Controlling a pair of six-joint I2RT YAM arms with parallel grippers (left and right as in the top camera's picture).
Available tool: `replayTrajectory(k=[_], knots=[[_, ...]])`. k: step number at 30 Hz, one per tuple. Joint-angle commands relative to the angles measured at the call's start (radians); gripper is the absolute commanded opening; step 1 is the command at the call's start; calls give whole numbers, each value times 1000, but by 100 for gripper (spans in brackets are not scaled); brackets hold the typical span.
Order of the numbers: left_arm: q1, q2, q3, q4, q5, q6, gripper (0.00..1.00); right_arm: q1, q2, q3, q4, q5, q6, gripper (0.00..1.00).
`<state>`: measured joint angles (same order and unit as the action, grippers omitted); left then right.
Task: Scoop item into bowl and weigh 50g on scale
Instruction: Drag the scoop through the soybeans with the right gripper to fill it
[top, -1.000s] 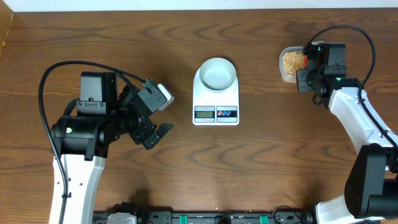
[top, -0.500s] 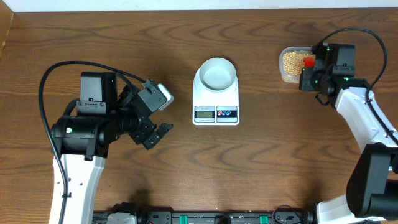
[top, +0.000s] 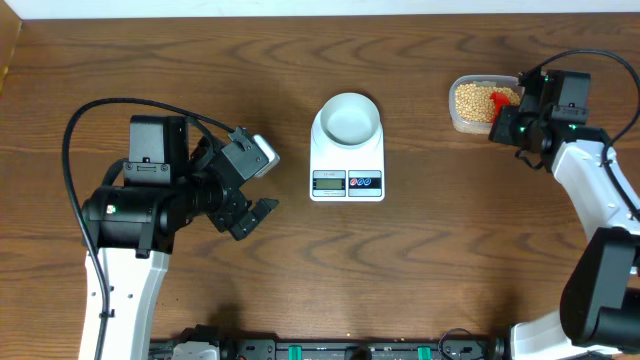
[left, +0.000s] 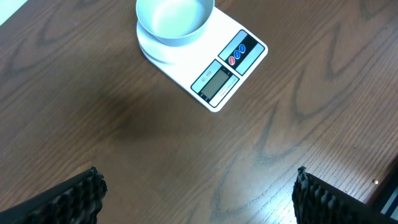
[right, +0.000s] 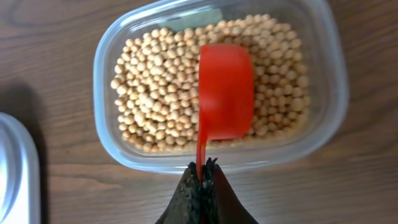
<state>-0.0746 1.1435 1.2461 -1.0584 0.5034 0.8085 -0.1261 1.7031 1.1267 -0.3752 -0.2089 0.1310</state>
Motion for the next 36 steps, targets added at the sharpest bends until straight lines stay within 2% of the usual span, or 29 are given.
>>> replayTrajectory(k=[1, 9, 15, 20, 36], knots=[[4, -7, 21, -3, 20, -9, 98, -5, 53, 9, -3, -84, 30, 1], [4, -7, 21, -3, 20, -9, 98, -15, 54, 11, -11, -96, 45, 1], [4, -7, 21, -3, 20, -9, 98, -39, 51, 19, -14, -189, 49, 1], [4, -7, 21, -3, 20, -9, 98, -69, 51, 19, -20, -192, 99, 1], [4, -7, 21, -3, 20, -9, 98, -89, 105, 18, -6, -230, 135, 1]])
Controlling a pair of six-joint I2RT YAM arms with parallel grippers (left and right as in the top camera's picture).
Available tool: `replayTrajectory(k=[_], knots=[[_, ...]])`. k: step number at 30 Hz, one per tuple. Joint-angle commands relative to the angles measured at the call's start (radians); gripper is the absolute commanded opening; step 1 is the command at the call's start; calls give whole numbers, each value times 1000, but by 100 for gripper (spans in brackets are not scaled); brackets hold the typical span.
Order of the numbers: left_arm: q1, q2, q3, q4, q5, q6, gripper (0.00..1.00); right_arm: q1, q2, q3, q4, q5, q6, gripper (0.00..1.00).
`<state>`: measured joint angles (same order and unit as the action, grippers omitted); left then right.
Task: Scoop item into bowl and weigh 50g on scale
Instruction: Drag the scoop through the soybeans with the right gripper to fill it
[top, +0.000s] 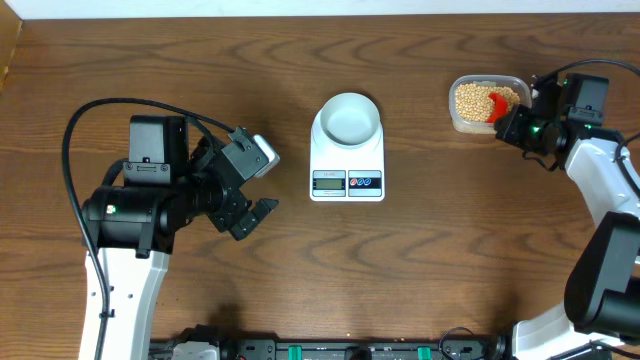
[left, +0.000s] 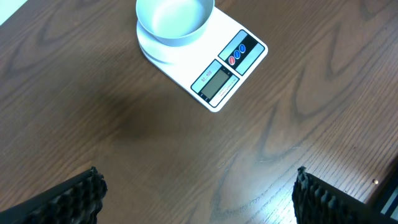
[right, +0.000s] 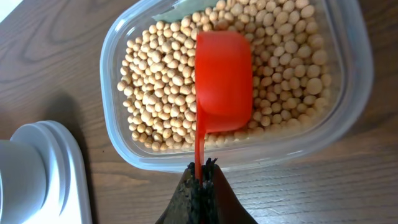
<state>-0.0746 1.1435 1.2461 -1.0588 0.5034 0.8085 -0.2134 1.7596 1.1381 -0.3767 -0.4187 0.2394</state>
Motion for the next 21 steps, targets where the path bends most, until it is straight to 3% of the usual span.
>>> replayTrajectory(k=[1, 21], knots=[[4, -7, 21, -3, 20, -9, 98, -2, 58, 6, 1, -30, 27, 1], [4, -7, 21, -3, 20, -9, 98, -116, 64, 6, 26, -267, 66, 1]])
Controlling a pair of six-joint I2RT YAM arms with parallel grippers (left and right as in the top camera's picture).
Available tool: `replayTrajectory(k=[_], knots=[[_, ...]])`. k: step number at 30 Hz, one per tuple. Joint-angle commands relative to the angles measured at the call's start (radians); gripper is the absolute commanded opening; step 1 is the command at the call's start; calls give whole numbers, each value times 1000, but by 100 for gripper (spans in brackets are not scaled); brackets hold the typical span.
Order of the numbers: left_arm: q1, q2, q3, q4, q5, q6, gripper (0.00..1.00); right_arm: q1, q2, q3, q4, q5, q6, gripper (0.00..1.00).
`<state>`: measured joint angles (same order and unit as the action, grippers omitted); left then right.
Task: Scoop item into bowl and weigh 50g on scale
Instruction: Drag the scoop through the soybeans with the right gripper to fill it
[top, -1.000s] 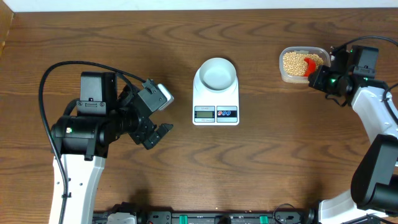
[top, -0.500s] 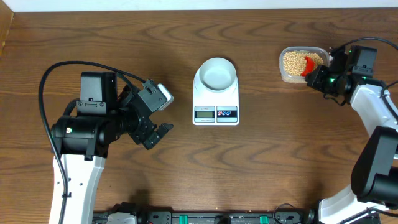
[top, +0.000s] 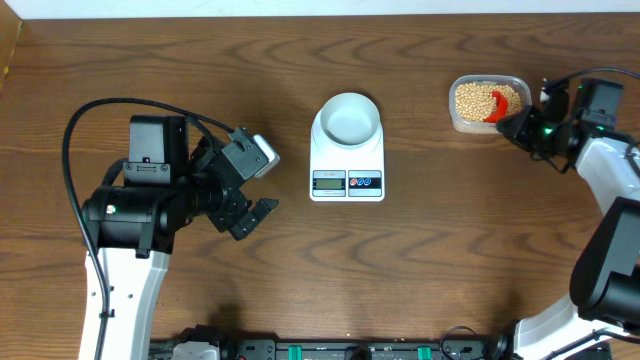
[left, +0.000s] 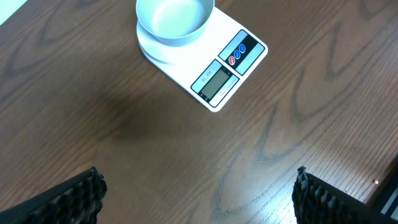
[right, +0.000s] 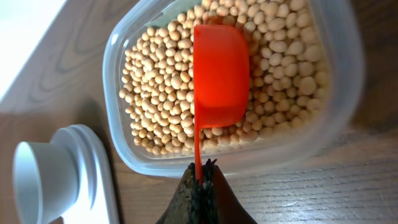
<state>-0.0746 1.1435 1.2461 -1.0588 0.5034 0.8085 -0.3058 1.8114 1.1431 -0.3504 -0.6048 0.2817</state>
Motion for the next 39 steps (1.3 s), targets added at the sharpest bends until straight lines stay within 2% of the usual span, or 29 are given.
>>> replayTrajectory(k=[1, 7, 39], knots=[[4, -7, 21, -3, 20, -9, 98, -29, 12, 2, 0, -85, 35, 1], [4, -7, 21, -3, 20, -9, 98, -35, 14, 1, 2, -88, 64, 1], [4, -7, 21, -3, 20, -9, 98, -152, 14, 1, 25, -369, 62, 1]])
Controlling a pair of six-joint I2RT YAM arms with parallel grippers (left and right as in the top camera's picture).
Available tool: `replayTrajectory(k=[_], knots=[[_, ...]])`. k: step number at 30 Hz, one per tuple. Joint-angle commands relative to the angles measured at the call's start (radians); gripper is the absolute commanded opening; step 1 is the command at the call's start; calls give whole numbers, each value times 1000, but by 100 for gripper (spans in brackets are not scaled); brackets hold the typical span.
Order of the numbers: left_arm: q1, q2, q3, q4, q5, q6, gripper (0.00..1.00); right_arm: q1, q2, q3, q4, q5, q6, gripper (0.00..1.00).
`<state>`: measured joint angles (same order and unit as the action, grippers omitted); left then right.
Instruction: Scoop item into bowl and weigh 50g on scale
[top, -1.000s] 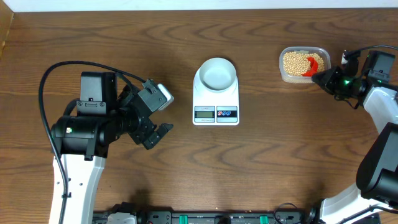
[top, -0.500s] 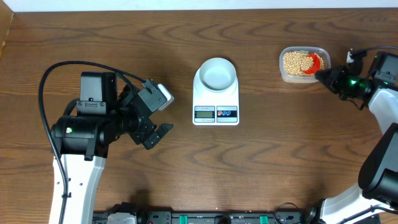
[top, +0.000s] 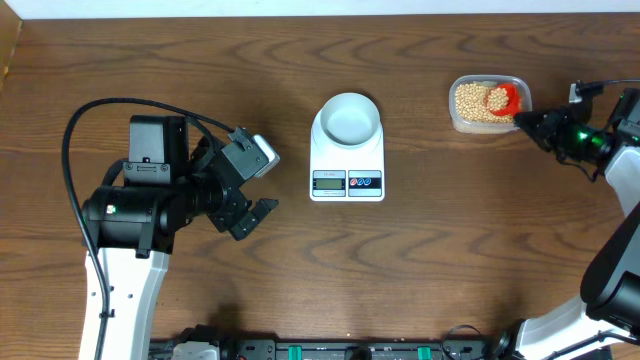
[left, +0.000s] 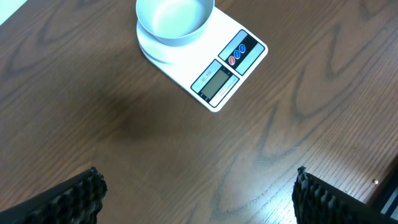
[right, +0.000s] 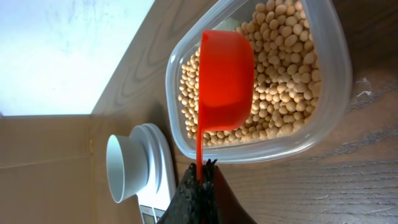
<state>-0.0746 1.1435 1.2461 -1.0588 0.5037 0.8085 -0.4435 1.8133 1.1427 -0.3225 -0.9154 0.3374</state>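
A clear tub of yellow beans (top: 478, 103) (right: 280, 81) sits at the table's far right. My right gripper (top: 528, 120) (right: 200, 177) is shut on the handle of a red scoop (top: 503, 98) (right: 225, 81), whose cup lies in the tub with its underside toward the wrist camera. Beans show in the cup from overhead. A white bowl (top: 348, 117) (left: 175, 18) (right: 122, 168) stands empty on the white scale (top: 347, 172) (left: 214, 68) at the table's centre. My left gripper (top: 252, 190) (left: 199, 193) hangs open over bare wood, left of the scale.
The brown wooden table (top: 450, 250) reaches a pale wall at the back. The left arm's black body (top: 150, 200) takes up the table's left side. The right arm (top: 600, 150) leans in from the right edge.
My right gripper has drawn back to the right and rolled, turning the scoop in the tub so beans now show in its cup from overhead. The left arm has not moved.
The right gripper stayed shut on the scoop's handle with the cup in the beans throughout. At each moment the wrist stood further right and more tilted, bringing bowl and scale into its view. The bowl stayed empty and the left gripper stayed open and still.
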Motion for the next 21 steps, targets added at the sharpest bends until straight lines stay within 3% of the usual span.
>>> replayTrajectory(k=[1, 21], knots=[[4, -7, 21, -3, 20, -9, 98, -17, 12, 2, -3, -65, 6, 1], [4, -7, 21, -3, 20, -9, 98, -35, 12, 2, -2, -139, 6, 1]])
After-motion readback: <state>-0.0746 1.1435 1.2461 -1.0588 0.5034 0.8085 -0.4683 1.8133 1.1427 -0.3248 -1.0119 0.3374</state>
